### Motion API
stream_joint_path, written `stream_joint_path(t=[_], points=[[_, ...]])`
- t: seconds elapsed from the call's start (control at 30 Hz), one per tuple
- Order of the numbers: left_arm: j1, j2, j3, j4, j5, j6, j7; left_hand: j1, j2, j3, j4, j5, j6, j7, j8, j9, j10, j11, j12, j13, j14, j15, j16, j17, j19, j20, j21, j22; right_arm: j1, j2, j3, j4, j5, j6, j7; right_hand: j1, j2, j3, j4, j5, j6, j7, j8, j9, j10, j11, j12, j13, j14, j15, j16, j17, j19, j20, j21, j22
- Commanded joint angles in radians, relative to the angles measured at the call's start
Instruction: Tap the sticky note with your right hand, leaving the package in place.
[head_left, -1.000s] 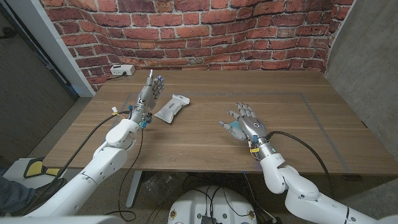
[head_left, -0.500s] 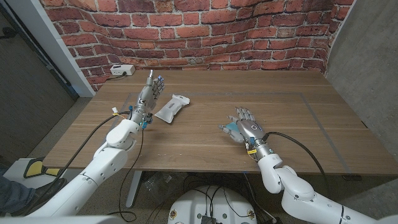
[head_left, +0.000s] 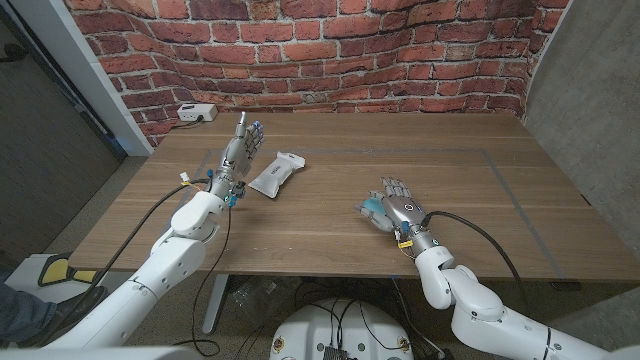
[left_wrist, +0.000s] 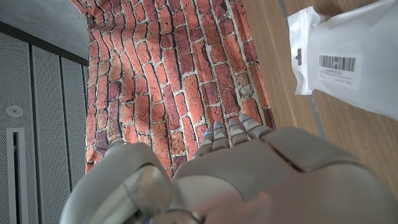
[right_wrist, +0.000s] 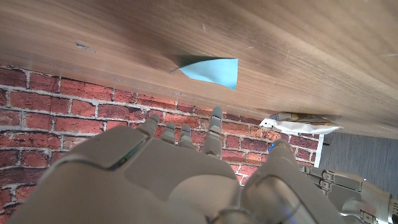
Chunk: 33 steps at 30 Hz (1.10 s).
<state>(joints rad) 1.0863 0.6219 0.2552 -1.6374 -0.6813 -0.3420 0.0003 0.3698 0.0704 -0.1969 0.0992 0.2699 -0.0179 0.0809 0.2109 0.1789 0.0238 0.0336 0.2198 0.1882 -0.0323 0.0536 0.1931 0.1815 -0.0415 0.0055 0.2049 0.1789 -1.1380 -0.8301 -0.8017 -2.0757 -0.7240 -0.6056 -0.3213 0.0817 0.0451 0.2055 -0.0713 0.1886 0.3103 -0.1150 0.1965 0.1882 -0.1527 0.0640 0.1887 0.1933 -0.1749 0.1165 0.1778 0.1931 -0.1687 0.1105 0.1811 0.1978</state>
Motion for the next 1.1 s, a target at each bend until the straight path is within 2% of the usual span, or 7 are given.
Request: stream_joint_path(t=[0.03, 0.5, 1.1], points=[[0.004, 0.005, -0.004, -0.010, -0.001, 0.019, 0.011, 0.004, 0.003, -0.008, 0.002, -0.003, 0.008, 0.004, 0.000, 0.004, 0.008, 0.000, 0.003, 0.002, 0.005, -0.002, 0.000, 0.002, -0.004, 0.006, -0.001, 0.004, 0.033, 0.000, -0.034, 0.018, 0.007, -0.003, 0.038, 0.001, 0.009, 0.008, 0.004, 0.005, -0.004, -0.005, 0.002, 0.004, -0.012, 0.002, 0.005, 0.003, -0.144, 0.006, 0.003, 0.003, -0.207, -0.002, 0.007, 0.004], [0.012, 0.016, -0.014, -0.016, -0.005, 0.020, 0.007, 0.006, 0.006, -0.010, 0.002, -0.004, 0.011, 0.003, -0.001, 0.004, 0.010, -0.002, 0.002, 0.002, 0.005, -0.004, -0.001, 0.002, -0.005, 0.007, -0.001, 0.004, 0.044, 0.010, -0.047, 0.031, 0.026, -0.026, 0.056, 0.008, 0.015, 0.012, 0.001, 0.005, -0.002, -0.003, 0.004, 0.005, -0.015, 0.002, 0.008, 0.003, -0.146, 0.009, 0.006, 0.002, -0.211, 0.000, 0.011, 0.004], [0.012, 0.004, -0.014, 0.013, -0.021, 0.009, -0.011, 0.007, 0.009, -0.012, 0.003, -0.005, 0.016, -0.001, -0.003, 0.004, 0.010, -0.003, -0.001, 0.002, 0.006, -0.005, -0.002, 0.002, -0.007, 0.014, -0.002, 0.004, 0.067, 0.015, -0.086, 0.030, 0.015, -0.034, 0.087, 0.012, 0.015, 0.013, -0.003, 0.005, -0.006, 0.002, 0.003, 0.005, -0.013, 0.004, 0.014, 0.003, -0.138, 0.009, 0.011, 0.001, -0.204, 0.003, 0.019, 0.004]])
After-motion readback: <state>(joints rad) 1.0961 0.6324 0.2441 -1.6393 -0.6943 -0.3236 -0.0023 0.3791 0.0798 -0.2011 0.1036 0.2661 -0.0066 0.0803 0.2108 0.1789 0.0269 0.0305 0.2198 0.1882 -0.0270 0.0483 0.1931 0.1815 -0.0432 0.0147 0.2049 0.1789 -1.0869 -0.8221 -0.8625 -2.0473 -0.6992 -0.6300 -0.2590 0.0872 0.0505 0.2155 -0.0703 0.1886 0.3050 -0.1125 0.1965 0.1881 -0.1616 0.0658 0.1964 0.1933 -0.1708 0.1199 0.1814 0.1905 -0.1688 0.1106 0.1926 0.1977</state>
